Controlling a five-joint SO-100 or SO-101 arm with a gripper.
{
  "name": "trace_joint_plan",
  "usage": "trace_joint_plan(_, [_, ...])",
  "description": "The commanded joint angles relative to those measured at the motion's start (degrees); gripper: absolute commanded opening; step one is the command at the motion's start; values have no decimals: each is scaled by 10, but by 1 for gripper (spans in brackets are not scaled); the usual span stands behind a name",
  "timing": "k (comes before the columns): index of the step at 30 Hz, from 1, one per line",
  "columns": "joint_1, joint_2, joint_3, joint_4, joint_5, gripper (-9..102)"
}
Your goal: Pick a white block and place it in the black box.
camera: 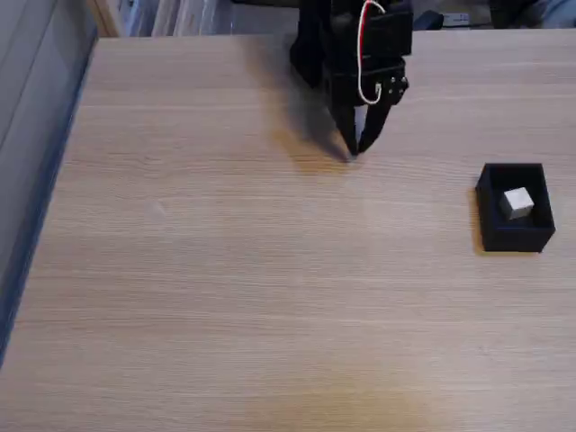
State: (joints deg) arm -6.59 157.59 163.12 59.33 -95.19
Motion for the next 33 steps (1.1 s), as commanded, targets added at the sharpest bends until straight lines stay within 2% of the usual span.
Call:
trace_joint_plan(1, [44, 89, 78, -11, -29, 0])
trace_joint_plan(6, [73, 207, 148, 32, -40, 0])
trace_joint_plan(16, [43, 332, 149, 178, 34, 0])
trace_joint_plan(33, [71, 333, 149, 178, 32, 0])
